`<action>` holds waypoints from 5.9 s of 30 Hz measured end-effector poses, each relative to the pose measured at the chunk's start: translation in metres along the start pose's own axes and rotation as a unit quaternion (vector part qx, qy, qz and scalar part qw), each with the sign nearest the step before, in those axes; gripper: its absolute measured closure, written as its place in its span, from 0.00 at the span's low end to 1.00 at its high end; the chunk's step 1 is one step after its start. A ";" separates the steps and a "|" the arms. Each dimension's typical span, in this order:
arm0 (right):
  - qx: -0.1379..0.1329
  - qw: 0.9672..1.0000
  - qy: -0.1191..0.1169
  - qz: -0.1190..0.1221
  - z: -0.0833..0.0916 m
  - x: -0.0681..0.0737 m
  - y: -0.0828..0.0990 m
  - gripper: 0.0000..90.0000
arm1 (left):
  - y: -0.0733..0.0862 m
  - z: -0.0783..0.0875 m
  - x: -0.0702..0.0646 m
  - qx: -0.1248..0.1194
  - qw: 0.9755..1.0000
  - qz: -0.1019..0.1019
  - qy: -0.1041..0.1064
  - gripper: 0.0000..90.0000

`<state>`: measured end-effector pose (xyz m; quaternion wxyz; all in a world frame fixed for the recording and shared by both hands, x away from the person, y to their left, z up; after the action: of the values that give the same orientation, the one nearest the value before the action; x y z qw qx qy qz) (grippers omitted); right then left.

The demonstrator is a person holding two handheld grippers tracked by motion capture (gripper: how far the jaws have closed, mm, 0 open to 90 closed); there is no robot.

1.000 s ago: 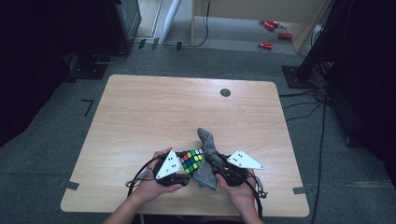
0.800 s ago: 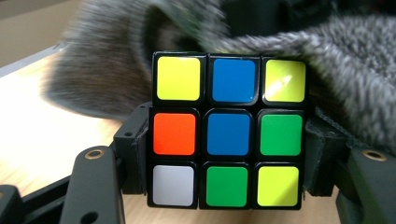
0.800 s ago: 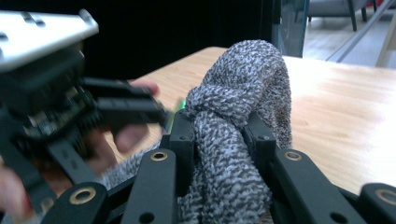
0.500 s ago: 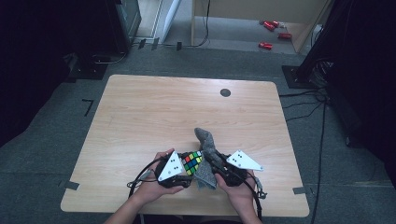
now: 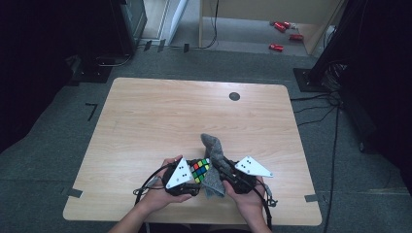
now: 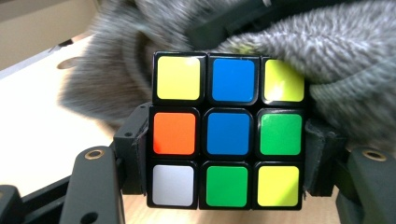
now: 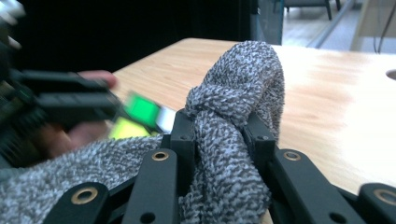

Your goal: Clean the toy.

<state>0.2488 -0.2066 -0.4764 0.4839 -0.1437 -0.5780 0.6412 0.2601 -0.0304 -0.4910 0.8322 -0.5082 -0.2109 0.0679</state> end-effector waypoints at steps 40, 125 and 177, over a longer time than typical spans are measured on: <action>0.007 0.994 -0.023 0.111 -0.011 0.008 0.014 0.80 | -0.003 0.034 0.043 -0.088 0.989 0.120 0.008 0.38; 0.013 0.994 -0.103 0.031 -0.033 0.045 0.038 0.78 | -0.005 0.022 0.035 -0.083 0.984 0.149 -0.052 0.38; -0.050 0.957 -0.039 0.281 -0.015 0.004 0.017 0.24 | 0.002 0.025 0.053 -0.034 0.973 0.229 0.001 0.38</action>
<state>0.2499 -0.1920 -0.4940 0.2531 -0.2991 -0.5640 0.7269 0.2979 0.0080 -0.4676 0.7768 -0.5714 -0.0901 0.2490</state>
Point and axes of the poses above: each handheld gripper's, and its own axes: z roughly backward along the jaws, y roughly out of its underside, x roughly to its left, the point moved 4 cm from there along -z, roughly forward along the jaws, and after that the axes turned 11 degrees about -z, right-handed, at the moved point
